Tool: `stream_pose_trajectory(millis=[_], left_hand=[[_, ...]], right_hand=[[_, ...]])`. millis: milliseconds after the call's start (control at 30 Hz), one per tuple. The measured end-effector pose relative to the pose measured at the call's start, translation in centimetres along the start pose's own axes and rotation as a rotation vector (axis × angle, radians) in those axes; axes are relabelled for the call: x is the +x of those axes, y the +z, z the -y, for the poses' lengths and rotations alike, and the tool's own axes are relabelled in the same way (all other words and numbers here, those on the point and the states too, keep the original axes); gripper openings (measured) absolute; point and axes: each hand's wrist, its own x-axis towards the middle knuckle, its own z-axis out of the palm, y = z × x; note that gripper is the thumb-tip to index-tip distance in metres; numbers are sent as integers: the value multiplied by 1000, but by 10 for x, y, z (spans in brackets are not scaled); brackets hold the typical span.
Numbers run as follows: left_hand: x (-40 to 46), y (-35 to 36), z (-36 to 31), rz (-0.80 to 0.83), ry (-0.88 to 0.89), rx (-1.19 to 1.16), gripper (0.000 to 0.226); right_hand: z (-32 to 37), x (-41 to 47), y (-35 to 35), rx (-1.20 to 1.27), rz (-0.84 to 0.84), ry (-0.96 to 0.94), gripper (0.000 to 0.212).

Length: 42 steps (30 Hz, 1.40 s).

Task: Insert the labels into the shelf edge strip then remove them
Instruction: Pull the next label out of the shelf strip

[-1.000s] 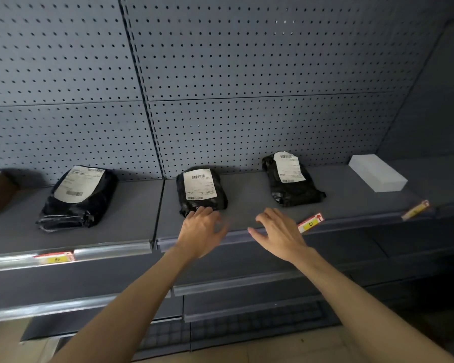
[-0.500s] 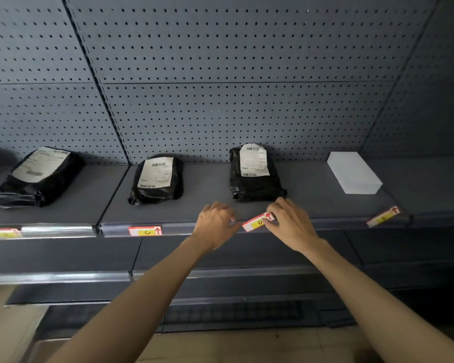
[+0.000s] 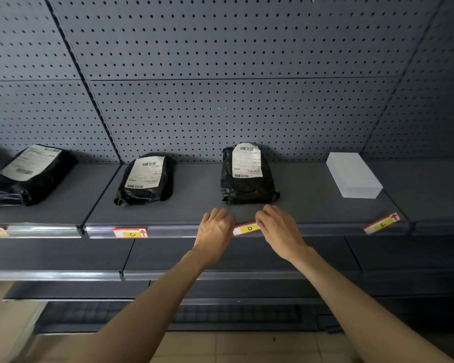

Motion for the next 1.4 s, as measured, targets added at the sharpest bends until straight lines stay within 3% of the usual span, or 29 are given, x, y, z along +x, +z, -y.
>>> stream_pose_trajectory(millis=[133, 300, 500, 900, 1167, 1400], left_hand=[[2, -5, 1, -26, 43, 15, 10], [0, -3, 0, 80, 60, 66, 16], [13, -28, -8, 36, 77, -49, 20], [66, -21, -125, -27, 125, -99, 34], [99, 31, -236, -1, 84, -156, 29], [115, 71, -293, 48, 102, -99, 25]], right_hand=[[-2, -7, 8, -43, 38, 40, 9], [3, -9, 15, -72, 84, 88, 5], [-11, -13, -14, 8, -1, 93, 28], [-149, -83, -72, -177, -33, 119, 57], [-265, -120, -96, -169, 10, 153, 38], [-308, -134, -98, -111, -10, 106, 22]])
